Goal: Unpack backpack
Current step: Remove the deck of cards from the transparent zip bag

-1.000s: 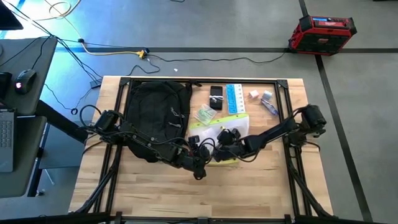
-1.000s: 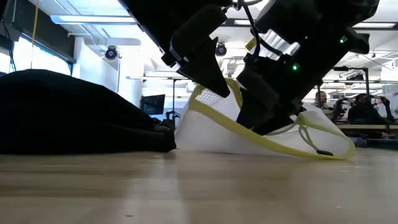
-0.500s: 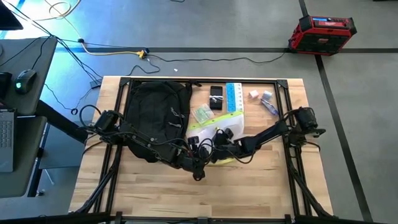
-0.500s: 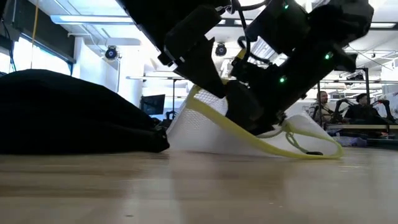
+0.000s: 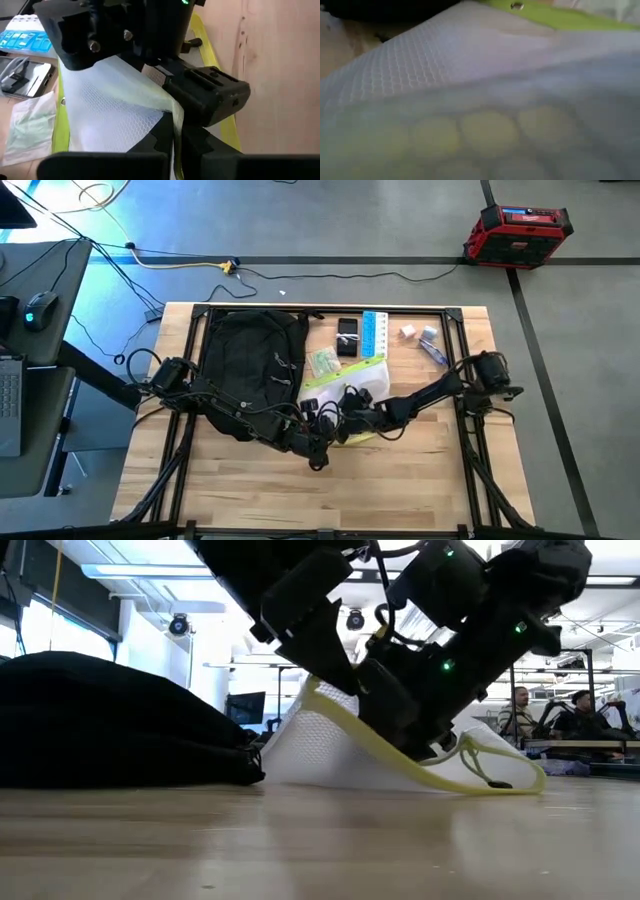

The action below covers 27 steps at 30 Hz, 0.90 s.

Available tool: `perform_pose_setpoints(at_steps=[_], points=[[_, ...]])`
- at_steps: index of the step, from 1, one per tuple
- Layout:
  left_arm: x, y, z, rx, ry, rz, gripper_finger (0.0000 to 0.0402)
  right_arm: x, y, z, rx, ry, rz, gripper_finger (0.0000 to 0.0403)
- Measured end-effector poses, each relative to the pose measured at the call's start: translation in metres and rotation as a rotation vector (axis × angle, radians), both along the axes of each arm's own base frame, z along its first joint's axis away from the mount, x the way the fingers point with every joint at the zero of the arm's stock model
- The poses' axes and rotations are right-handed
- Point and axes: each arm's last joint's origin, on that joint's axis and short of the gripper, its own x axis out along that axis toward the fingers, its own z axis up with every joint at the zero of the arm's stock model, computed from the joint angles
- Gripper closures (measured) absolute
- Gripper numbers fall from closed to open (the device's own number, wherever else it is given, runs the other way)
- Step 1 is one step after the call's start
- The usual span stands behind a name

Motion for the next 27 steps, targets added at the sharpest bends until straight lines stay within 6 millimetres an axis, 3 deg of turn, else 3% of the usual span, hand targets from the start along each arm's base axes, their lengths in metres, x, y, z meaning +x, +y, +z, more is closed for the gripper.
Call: perform_pose_setpoints(at_steps=[5, 8, 14, 21, 27], points=[[0.000, 0.000, 0.000, -0.003, 0.002, -0.004, 0.0402, -0.015, 0.008, 0.025, 0.061, 0.063, 0.091, 0.0112], [0.000, 0.000, 0.000, -0.002, 0.005, -0.004, 0.0402, -0.030, 0.012, 0.040, 0.051, 0.114, 0.052, 0.0112], [0.000, 0.000, 0.000, 0.001, 0.006, -0.002, 0.0402, -0.043, 0.029, 0.051, -0.034, 0.072, 0.014, 0.0112], [0.000, 0.000, 0.000, 0.000, 0.002, -0.001, 0.0402, -0.029, 0.045, 0.040, -0.140, -0.064, 0.054, 0.0112], [0.000, 0.000, 0.000, 0.001, 0.005, 0.000, 0.0402, -0.013, 0.040, 0.033, -0.069, -0.149, 0.058, 0.0112]])
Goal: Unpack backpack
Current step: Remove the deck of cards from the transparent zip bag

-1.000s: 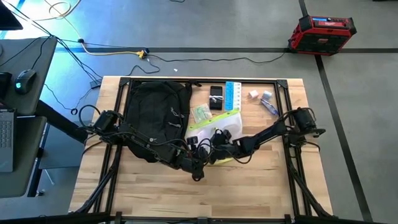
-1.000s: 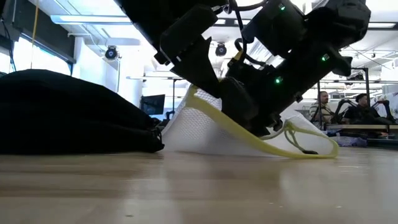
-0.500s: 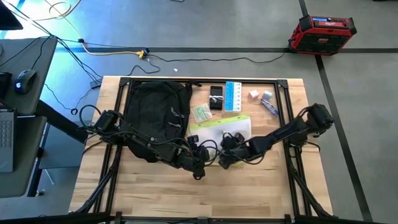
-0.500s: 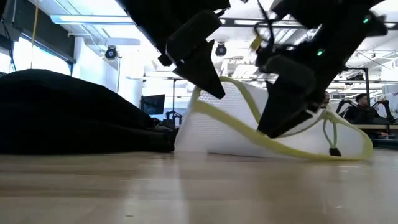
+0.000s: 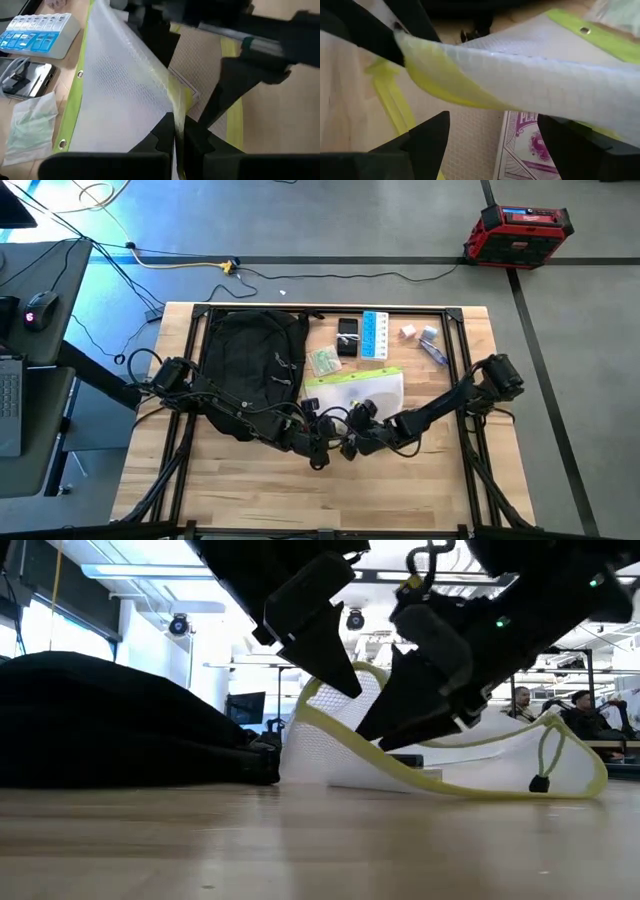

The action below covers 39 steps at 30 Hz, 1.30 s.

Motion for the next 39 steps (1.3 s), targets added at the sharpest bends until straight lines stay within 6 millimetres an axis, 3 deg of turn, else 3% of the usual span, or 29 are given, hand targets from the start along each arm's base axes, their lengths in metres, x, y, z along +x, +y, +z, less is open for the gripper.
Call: perform_pose_setpoints(at_steps=[9, 23, 28, 31, 36, 39], points=[[0.000, 0.000, 0.000, 0.001, 0.002, 0.000, 0.0402, 0.001, -0.014, -0.004, -0.030, 0.093, 0.049, 0.0112], [0.000, 0.000, -0.001, 0.003, 0.008, -0.001, 0.0402, -0.010, -0.029, -0.012, -0.160, 0.251, -0.040, 0.0112], [0.000, 0.000, -0.001, -0.003, 0.012, -0.007, 0.0402, -0.014, -0.031, -0.014, -0.106, 0.273, -0.080, 0.0111], [0.000, 0.000, -0.001, -0.005, 0.011, -0.007, 0.0402, -0.013, -0.025, -0.013, -0.072, 0.230, -0.073, 0.0111], [0.000, -0.001, -0.001, -0.008, 0.010, -0.012, 0.0402, -0.008, 0.000, -0.007, -0.059, 0.173, 0.214, 0.0111], [-0.001, -0.001, -0.001, -0.008, 0.011, -0.013, 0.0402, -0.008, 0.011, -0.003, -0.117, 0.184, 0.257, 0.0111]])
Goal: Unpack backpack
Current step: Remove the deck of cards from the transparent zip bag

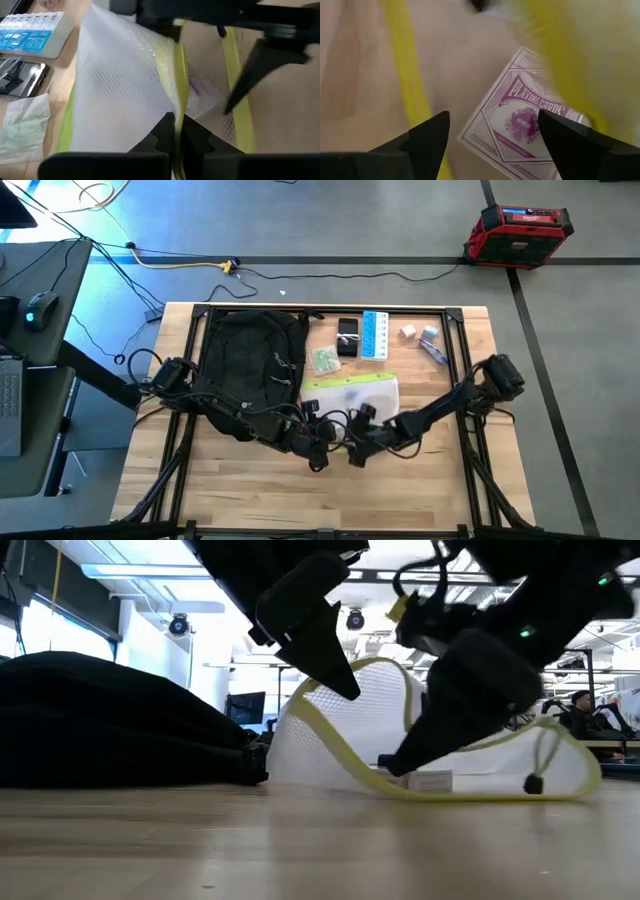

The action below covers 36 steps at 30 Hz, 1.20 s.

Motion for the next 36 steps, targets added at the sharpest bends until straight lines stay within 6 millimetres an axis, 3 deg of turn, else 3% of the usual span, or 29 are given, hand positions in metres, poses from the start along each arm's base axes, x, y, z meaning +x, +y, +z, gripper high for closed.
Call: perform_pose_setpoints(at_steps=[12, 23, 30, 36], points=[[0.000, 0.001, 0.000, 0.002, 0.000, 0.004, 0.0402, 0.001, 0.003, 0.004, -0.024, -0.056, -0.099, 0.0111], [0.000, 0.001, 0.000, 0.004, 0.007, 0.006, 0.0402, -0.007, -0.012, -0.002, -0.001, 0.045, -0.265, 0.0111], [-0.001, 0.001, -0.001, -0.003, 0.012, 0.007, 0.0402, -0.008, -0.023, -0.022, -0.026, 0.065, -0.340, 0.0111], [-0.001, 0.001, -0.001, -0.004, 0.015, 0.007, 0.0402, -0.004, -0.027, -0.026, -0.040, 0.049, -0.339, 0.0111]])
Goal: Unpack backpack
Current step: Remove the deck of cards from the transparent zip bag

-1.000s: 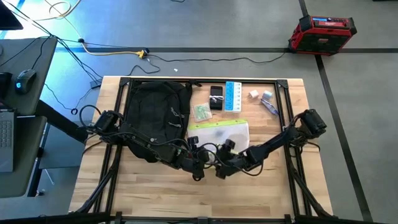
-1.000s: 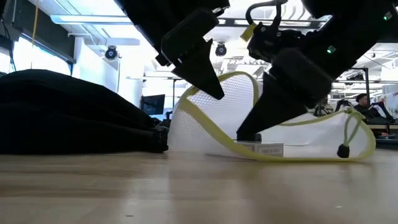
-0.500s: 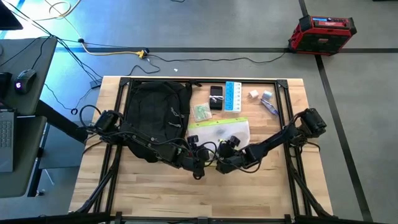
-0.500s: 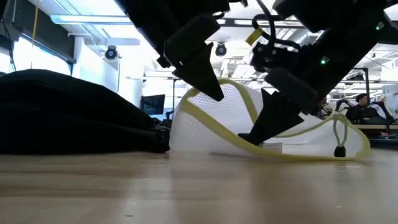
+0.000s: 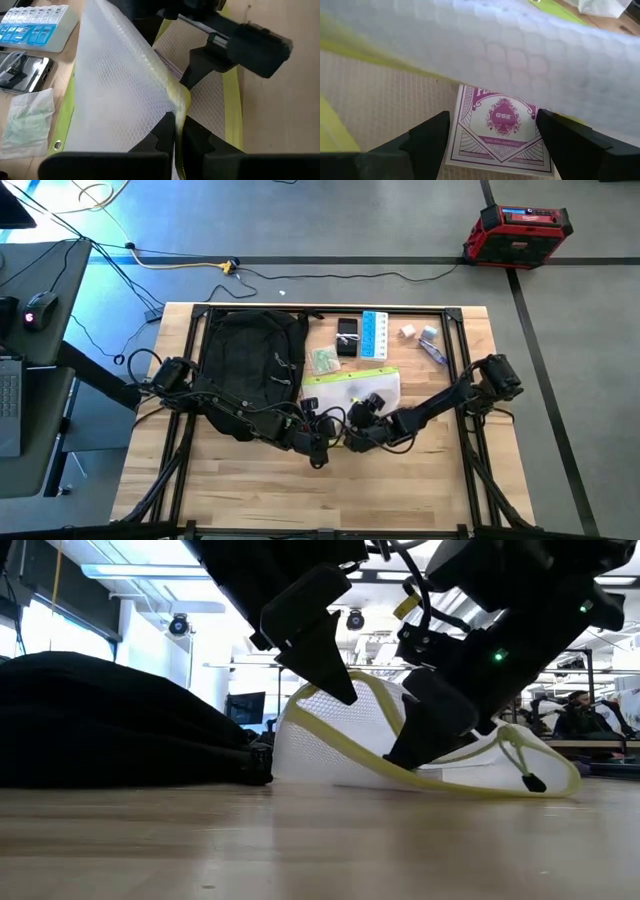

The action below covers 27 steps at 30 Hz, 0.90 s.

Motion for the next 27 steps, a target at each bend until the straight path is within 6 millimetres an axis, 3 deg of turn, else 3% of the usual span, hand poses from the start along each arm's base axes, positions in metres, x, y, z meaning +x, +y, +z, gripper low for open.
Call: perform_pose_setpoints(at_steps=[8, 16, 27], points=[[0.000, 0.000, 0.000, 0.004, -0.002, 0.003, 0.0402, -0.001, 0.005, 0.000, 0.019, 0.019, 0.045, 0.0112], [0.000, -0.001, 0.000, 0.002, 0.001, -0.005, 0.0402, 0.012, 0.046, 0.022, -0.009, 0.049, 0.300, 0.0111], [0.000, 0.000, 0.000, 0.004, -0.002, 0.002, 0.0402, 0.015, 0.045, 0.031, -0.053, 0.079, 0.206, 0.0112]])
